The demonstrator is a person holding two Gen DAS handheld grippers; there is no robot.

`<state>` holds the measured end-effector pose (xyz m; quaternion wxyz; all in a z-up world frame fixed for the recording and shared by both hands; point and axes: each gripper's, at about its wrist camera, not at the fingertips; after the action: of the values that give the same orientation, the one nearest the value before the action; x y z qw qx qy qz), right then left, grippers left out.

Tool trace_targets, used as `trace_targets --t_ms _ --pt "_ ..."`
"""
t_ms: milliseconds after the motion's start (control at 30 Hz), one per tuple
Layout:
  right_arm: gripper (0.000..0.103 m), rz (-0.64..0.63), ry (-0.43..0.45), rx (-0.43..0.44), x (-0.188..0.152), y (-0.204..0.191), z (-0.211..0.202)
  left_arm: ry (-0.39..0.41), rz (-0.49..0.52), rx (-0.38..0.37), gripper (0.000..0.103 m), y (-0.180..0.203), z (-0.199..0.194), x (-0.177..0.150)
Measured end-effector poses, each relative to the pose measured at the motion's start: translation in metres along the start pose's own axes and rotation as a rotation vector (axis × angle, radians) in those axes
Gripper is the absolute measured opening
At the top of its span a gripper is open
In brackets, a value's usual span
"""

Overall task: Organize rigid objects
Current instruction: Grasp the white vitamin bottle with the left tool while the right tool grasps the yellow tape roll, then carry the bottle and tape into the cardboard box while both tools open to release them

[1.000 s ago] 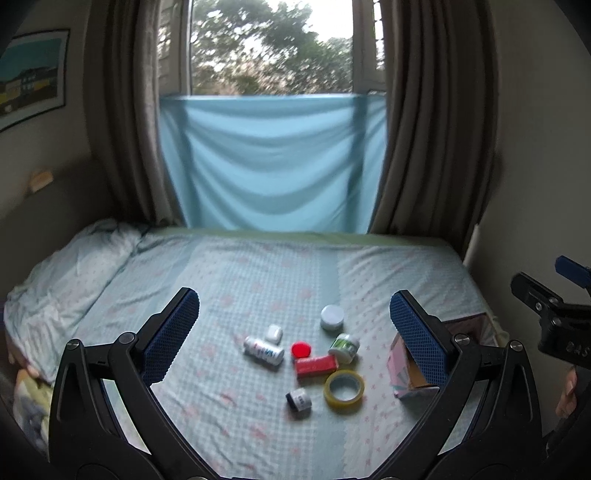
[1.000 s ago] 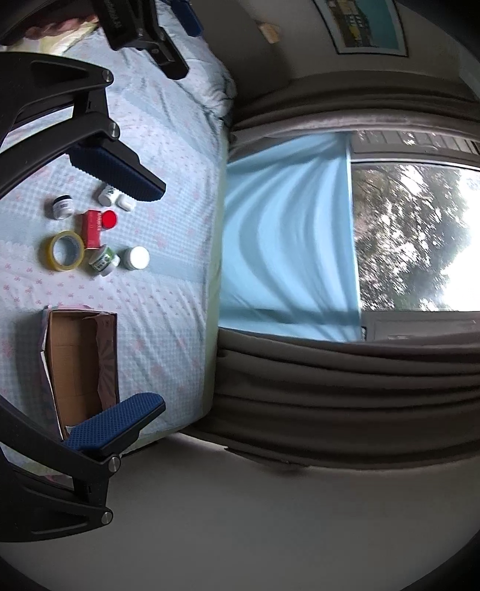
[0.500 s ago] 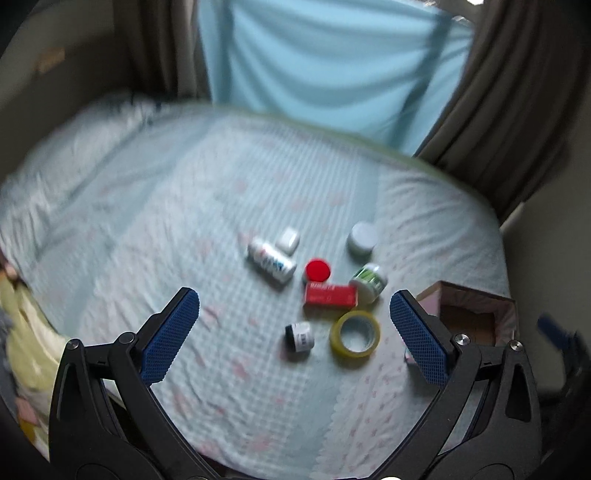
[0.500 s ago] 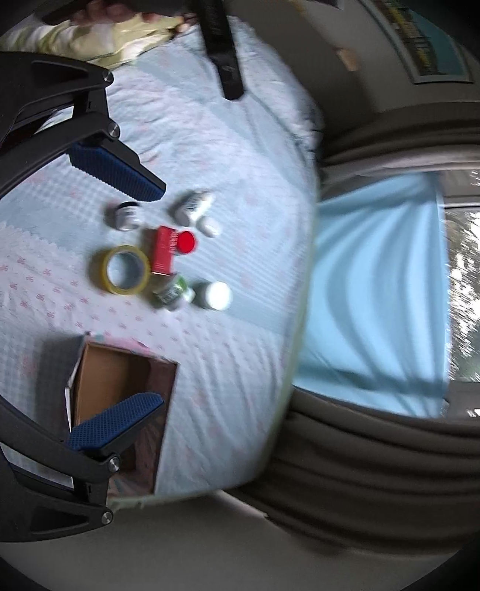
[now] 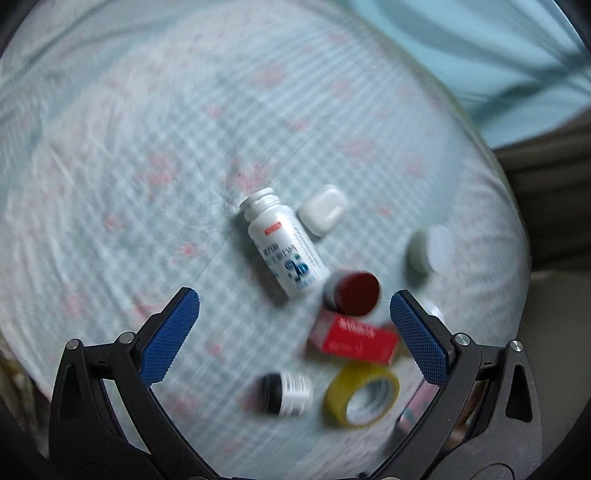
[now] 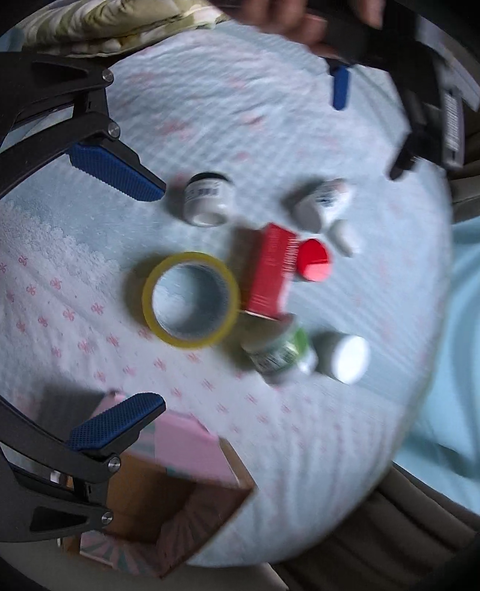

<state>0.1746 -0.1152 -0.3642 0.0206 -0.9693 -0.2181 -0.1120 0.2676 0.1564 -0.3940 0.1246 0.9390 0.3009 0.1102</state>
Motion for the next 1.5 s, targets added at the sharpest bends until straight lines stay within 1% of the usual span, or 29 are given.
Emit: trace_targets --t_ms 167,300,433,533,600,767,833,867,900,933,1033,1167,1300,1500 --pt "0.103 -0.034 -0.083 -0.032 0.003 -0.001 0.042 -0.107 -0.098 0.036 0.102 -0.012 0.064 0.016" --pt "0.103 -0.055 -0.132 -0.041 0.007 0.000 0.069 -0.146 -0.134 0.077 0.101 -0.014 0.090 0.021" --pt "0.103 -0.089 -0.165 -0.051 0.010 0.000 0.092 -0.171 -0.122 0.114 0.100 -0.008 0.111 0.028" --pt "0.103 -0.100 -0.183 -0.038 0.015 0.002 0.106 -0.190 -0.103 0.128 0.094 -0.002 0.124 0.031" --pt "0.103 -0.110 -0.187 -0.038 0.019 0.004 0.114 -0.199 -0.097 0.138 0.089 0.001 0.132 0.033" --pt "0.103 -0.138 -0.198 -0.023 0.028 0.005 0.129 -0.225 -0.110 0.129 0.079 0.005 0.152 0.042" --pt "0.103 -0.156 -0.186 -0.018 0.032 0.004 0.131 -0.227 -0.096 0.134 0.076 0.011 0.159 0.045" --pt "0.103 -0.163 -0.186 -0.015 0.031 0.003 0.133 -0.223 -0.086 0.133 0.070 0.013 0.161 0.047" --pt "0.101 -0.173 -0.193 -0.009 0.031 0.002 0.135 -0.219 -0.073 0.128 0.061 0.016 0.162 0.048" --pt "0.097 -0.177 -0.195 -0.005 0.031 0.001 0.137 -0.219 -0.062 0.123 0.060 0.019 0.159 0.053" --pt "0.097 -0.177 -0.192 -0.009 0.028 -0.001 0.138 -0.224 -0.035 0.121 0.060 0.028 0.160 0.058" --pt "0.096 -0.175 -0.188 -0.019 0.028 -0.005 0.134 -0.219 -0.032 0.092 0.055 0.023 0.149 0.059" --pt "0.096 -0.169 -0.178 -0.029 0.019 -0.006 0.116 -0.199 -0.026 0.075 0.053 0.018 0.139 0.057" --pt "0.096 -0.097 -0.145 -0.041 0.017 0.001 0.091 -0.158 -0.008 0.043 0.051 0.016 0.112 0.045"
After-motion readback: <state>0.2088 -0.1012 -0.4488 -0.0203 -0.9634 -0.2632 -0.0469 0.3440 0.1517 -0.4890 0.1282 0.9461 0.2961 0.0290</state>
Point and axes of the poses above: each gripper's, at about its wrist camera, not at the fingertips, and z roughly the way its jaws point, y to its right, x to its top
